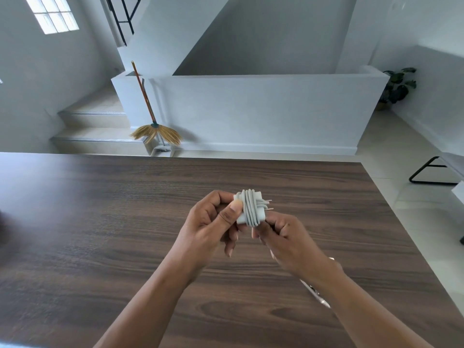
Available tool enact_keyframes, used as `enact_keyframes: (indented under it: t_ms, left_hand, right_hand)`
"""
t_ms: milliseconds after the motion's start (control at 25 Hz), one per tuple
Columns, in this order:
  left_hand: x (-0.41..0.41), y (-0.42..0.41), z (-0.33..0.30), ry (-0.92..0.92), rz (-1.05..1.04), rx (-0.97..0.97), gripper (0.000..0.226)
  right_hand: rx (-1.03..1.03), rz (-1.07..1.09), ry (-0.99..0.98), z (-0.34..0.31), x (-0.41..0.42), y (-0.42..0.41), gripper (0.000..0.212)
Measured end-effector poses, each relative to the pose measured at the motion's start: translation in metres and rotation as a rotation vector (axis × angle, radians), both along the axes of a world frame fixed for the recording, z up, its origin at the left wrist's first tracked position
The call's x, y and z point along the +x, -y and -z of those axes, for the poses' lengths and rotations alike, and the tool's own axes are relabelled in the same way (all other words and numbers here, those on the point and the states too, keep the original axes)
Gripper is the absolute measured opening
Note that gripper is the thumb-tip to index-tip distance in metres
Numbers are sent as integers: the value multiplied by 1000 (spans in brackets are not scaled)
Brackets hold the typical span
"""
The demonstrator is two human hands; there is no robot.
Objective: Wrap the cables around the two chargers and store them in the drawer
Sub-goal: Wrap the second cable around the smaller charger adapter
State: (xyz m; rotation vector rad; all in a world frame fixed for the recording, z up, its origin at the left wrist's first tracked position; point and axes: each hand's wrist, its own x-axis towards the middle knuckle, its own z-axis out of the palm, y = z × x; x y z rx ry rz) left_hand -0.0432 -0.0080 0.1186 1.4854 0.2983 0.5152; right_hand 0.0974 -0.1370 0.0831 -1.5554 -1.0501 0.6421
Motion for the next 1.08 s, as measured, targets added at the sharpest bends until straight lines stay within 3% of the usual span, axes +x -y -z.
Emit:
enact_keyframes:
  t_ms: [160,480,720,960,1080]
  left_hand:
    - [7,-4,2,-17,-122,29,38]
    - [4,-7,1,-102,-143,159,36]
    - [-2,3,-6,-169,-108,435,27]
    - [-8,7,-14,-115,13,375,24]
    - [-10,8,-13,-89,59,309,28]
  right_hand:
    - [-43,-32,257,-3,-18,21,45]
    - [-28,-84,355,-41,-15,35,39]
    - [-24,-82,493,-82,9,27,34]
    - [26,-103,391,-90,32,1,34]
    - [19,-112,248,-81,40,-8,35]
